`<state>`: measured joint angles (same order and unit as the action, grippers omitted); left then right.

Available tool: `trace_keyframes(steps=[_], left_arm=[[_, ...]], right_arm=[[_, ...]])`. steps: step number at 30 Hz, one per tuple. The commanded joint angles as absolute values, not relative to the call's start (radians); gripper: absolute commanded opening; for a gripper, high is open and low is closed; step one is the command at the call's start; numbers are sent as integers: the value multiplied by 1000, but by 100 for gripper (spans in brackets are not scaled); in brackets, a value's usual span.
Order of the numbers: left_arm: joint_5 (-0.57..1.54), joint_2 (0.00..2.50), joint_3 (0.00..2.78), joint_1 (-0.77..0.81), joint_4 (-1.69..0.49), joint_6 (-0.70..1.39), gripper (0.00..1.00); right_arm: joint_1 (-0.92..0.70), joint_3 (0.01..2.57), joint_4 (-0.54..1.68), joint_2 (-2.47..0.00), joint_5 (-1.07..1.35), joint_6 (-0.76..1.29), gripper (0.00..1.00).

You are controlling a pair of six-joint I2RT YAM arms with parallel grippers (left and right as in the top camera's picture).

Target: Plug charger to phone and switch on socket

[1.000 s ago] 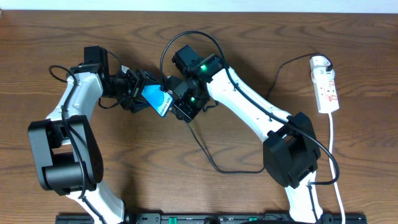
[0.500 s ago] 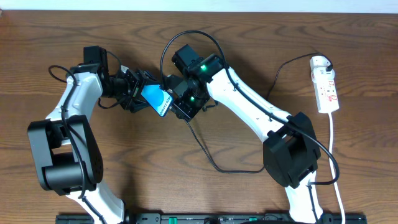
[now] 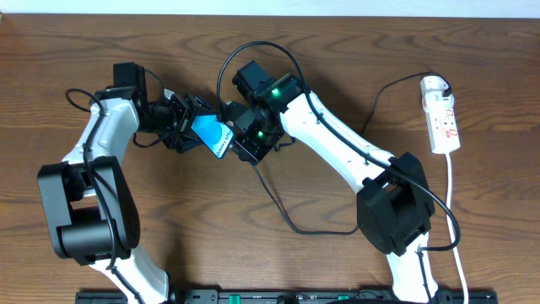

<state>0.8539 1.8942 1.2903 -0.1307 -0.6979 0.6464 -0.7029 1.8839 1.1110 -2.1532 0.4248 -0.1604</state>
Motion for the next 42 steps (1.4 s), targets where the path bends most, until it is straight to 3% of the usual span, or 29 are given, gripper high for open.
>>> trace_keyframes(steps=[1,28,42], left_arm=[[878,1875,1298,-131,-702,632,55],[870,1875,1297,-131,-702,632,55],[773,1875,1297,-131,-701,679,55]], right_arm=[[-710,1903,1106,-2163,421,-142,1],[-710,1903,1118,-2162,387,-123,1],[-589,1903,1068,-2160,350,82,1]])
